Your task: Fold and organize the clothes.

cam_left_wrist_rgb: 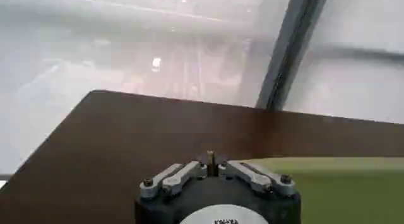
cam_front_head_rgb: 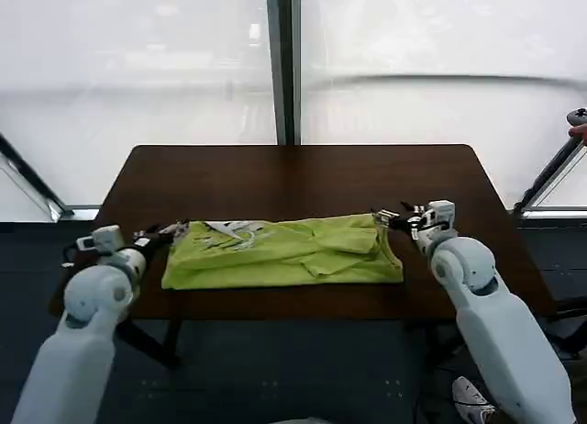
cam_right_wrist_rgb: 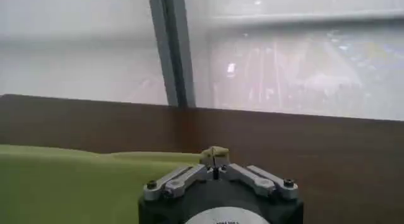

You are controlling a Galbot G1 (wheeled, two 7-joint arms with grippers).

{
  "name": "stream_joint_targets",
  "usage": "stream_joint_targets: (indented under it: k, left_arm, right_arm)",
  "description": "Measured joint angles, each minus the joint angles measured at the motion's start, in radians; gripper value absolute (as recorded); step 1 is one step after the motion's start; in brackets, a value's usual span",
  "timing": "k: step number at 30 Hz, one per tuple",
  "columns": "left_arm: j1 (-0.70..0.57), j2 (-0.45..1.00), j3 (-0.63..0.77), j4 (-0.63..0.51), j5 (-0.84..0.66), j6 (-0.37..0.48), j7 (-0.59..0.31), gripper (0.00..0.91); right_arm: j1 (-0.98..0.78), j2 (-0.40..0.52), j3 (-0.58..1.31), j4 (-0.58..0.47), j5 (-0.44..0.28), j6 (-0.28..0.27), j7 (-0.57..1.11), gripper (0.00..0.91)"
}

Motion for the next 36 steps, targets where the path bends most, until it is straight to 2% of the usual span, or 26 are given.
stream_joint_targets:
  k: [1,2,4,5,6,14,20,26,28,29,30,36]
  left_arm:
    - [-0.014,-0.002,0.006,0.018,0.001,0.0,0.002,0.507]
    - [-0.028,-0.004,0.011,0.036,0.003,-0.001,0.003,0.302]
    - [-0.047,-0.005,0.019,0.062,0.009,-0.003,0.009,0.205]
    - [-0.053,-0.004,0.023,0.072,0.013,-0.005,0.016,0.185]
    - [-0.057,-0.003,0.025,0.081,0.015,-0.005,0.019,0.166]
    - [-0.063,-0.009,0.033,0.11,0.016,-0.007,0.022,0.127]
    - [-0.053,-0.019,0.037,0.114,0.019,-0.056,0.052,0.0]
    - [-0.048,-0.019,0.031,0.125,0.025,-0.074,0.053,0.0]
    - [-0.055,-0.042,0.032,0.113,-0.018,-0.046,0.012,0.0]
    - [-0.055,-0.047,0.035,0.113,-0.016,-0.045,0.011,0.068]
    - [-0.055,-0.051,0.037,0.114,-0.013,-0.044,0.011,0.878]
    - [-0.05,-0.052,0.039,0.115,-0.007,-0.049,0.016,0.878]
  right_arm:
    - [-0.003,0.001,0.0,0.0,0.0,0.0,0.0,0.663]
    - [-0.004,0.001,0.0,0.0,0.0,0.0,0.0,0.634]
    - [-0.007,0.001,0.002,0.0,0.0,0.002,-0.001,0.419]
    - [-0.009,0.001,0.003,0.0,0.0,0.004,-0.001,0.263]
    - [-0.009,0.001,0.004,0.001,0.0,0.005,-0.001,0.02]
    - [-0.017,0.004,0.01,0.004,0.0,0.02,0.002,0.0]
    - [-0.027,0.014,0.023,0.005,-0.004,0.035,0.008,0.0]
    - [-0.035,0.017,0.03,0.007,-0.007,0.041,0.01,0.0]
    - [-0.035,0.019,0.03,0.01,-0.008,0.041,0.01,0.0]
    - [-0.035,0.02,0.029,0.01,-0.009,0.041,0.01,0.0]
    - [-0.035,0.02,0.028,0.011,-0.009,0.041,0.01,0.0]
    - [-0.037,0.02,0.027,0.019,-0.011,0.037,0.01,0.0]
